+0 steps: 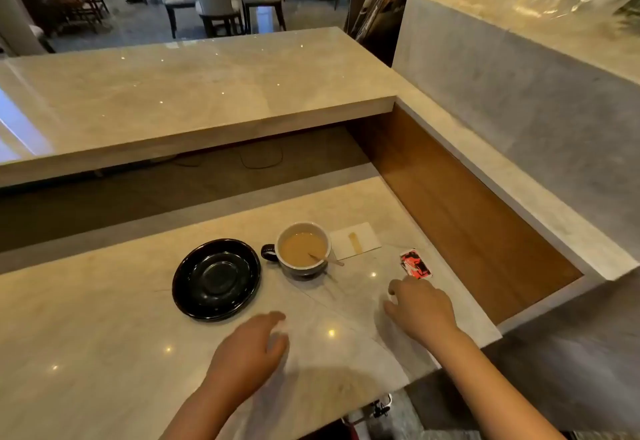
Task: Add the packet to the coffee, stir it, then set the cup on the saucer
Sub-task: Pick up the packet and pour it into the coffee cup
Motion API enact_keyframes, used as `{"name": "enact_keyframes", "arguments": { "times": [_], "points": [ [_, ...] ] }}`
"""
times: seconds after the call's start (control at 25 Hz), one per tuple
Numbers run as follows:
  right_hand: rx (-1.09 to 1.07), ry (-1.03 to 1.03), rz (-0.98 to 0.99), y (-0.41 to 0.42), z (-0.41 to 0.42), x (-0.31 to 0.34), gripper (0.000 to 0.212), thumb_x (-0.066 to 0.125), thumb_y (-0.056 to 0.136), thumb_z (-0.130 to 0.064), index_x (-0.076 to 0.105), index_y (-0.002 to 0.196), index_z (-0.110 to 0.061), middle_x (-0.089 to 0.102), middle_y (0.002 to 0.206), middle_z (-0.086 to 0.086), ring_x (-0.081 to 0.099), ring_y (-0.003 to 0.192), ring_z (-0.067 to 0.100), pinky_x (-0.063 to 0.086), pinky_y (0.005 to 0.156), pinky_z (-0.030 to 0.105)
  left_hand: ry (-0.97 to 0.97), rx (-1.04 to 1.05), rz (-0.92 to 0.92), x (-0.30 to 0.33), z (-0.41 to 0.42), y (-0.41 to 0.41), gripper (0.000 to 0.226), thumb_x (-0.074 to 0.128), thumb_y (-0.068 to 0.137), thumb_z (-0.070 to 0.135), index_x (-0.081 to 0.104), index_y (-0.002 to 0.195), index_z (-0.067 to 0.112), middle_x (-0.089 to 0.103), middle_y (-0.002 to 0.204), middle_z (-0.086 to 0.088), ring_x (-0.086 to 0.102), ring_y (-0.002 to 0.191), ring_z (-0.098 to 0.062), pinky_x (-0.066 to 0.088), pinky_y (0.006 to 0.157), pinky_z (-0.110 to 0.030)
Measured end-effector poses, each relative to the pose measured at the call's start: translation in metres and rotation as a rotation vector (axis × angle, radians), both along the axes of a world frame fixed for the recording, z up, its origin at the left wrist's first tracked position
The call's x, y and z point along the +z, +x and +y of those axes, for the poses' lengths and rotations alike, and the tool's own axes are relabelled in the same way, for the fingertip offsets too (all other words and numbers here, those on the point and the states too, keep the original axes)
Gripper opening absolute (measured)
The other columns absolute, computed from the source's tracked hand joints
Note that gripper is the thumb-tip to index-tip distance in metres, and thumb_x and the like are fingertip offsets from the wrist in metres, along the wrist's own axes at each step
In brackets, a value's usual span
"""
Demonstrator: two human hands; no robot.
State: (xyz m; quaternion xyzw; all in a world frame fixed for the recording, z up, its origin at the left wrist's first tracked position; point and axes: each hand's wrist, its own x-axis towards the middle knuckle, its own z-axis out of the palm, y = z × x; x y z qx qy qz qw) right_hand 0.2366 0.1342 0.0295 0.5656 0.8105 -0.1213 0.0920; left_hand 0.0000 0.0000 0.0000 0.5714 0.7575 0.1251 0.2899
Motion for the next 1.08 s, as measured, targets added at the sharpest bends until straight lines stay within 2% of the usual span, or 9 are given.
{"name": "enact_keyframes", "arguments": {
  "times": [0.08,0.16,0.32,0.48,0.56,0.72,0.88,0.96,1.08],
  "points": [
    [-0.055,0.048,0.009,0.003,0.008,-0.005,0.028,0.04,0.093,-0.031,0.055,0.113,-0.016,0.057,0.119,0.007,0.052,0.106,0.024,0.044,0.079,0.033,0.192,0.092,0.066,-0.008,0.011,0.003,0.038,0.053,0.093,0.029,0.05,0.129,0.019,0.055,0.13,-0.001,0.051,0.114,-0.017,0.042,0.092,-0.032],
    [-0.092,0.07,0.019,0.005,0.014,-0.012,0.028,0.04,0.093,-0.029,0.052,0.116,-0.017,0.053,0.125,0.008,0.049,0.11,0.025,0.044,0.081,0.034,0.255,0.084,0.145,-0.018,0.019,0.007,0.04,0.056,0.091,0.027,0.052,0.128,0.013,0.056,0.13,-0.007,0.05,0.115,-0.021,0.04,0.095,-0.035],
    [-0.116,0.103,0.033,0.014,0.024,-0.031,0.042,0.046,0.092,-0.028,0.037,0.131,-0.015,0.04,0.141,0.008,0.042,0.119,0.025,0.045,0.086,0.038,0.194,0.059,0.266,-0.048,0.017,0.009,0.053,0.047,0.09,0.038,0.042,0.137,0.015,0.039,0.145,-0.012,0.03,0.134,-0.028,0.023,0.108,-0.046],
    [-0.087,0.107,0.018,0.017,0.025,-0.047,0.05,0.042,0.094,-0.033,0.027,0.137,-0.013,0.033,0.147,0.006,0.034,0.128,0.024,0.043,0.094,0.04,0.195,0.075,0.295,-0.062,0.012,0.013,0.059,0.032,0.091,0.047,0.025,0.145,0.025,0.021,0.154,-0.004,0.009,0.141,-0.02,0.003,0.114,-0.046],
    [-0.081,0.137,0.023,0.02,0.021,-0.053,0.047,0.038,0.095,-0.033,0.028,0.137,-0.015,0.032,0.148,0.005,0.032,0.13,0.023,0.041,0.096,0.04,0.206,0.078,0.308,-0.065,0.011,0.013,0.061,0.027,0.089,0.048,0.023,0.145,0.026,0.02,0.155,-0.003,0.006,0.141,-0.018,0.001,0.113,-0.047],
    [-0.067,0.245,0.084,0.025,0.015,-0.059,0.035,0.037,0.096,-0.027,0.042,0.13,-0.021,0.047,0.14,0.0,0.044,0.122,0.019,0.035,0.092,0.036,0.22,0.085,0.308,-0.066,0.011,0.013,0.061,0.028,0.088,0.048,0.024,0.144,0.026,0.021,0.154,-0.003,0.008,0.141,-0.018,0.003,0.114,-0.048],
    [-0.22,0.321,0.266,0.027,0.026,-0.051,0.033,0.049,0.093,-0.025,0.05,0.125,-0.017,0.059,0.127,0.005,0.053,0.111,0.023,0.038,0.092,0.039,0.223,0.087,0.3,-0.068,0.01,0.011,0.058,0.033,0.091,0.046,0.025,0.144,0.026,0.021,0.155,-0.003,0.009,0.141,-0.019,0.005,0.114,-0.049],
    [-0.299,0.289,0.221,0.028,0.035,-0.046,0.039,0.052,0.092,-0.028,0.047,0.128,-0.014,0.056,0.129,0.009,0.05,0.115,0.027,0.04,0.094,0.041,0.213,0.083,0.293,-0.069,0.011,0.011,0.056,0.039,0.094,0.044,0.023,0.145,0.027,0.019,0.155,-0.002,0.008,0.141,-0.018,0.006,0.114,-0.05],
    [-0.312,0.221,0.099,0.027,0.041,-0.045,0.03,0.052,0.091,-0.029,0.055,0.115,-0.011,0.06,0.116,0.011,0.052,0.105,0.027,0.044,0.083,0.039,0.211,0.087,0.287,-0.07,0.011,0.01,0.057,0.042,0.093,0.044,0.023,0.145,0.027,0.018,0.155,-0.001,0.007,0.141,-0.018,0.005,0.114,-0.05]
  ]
}}
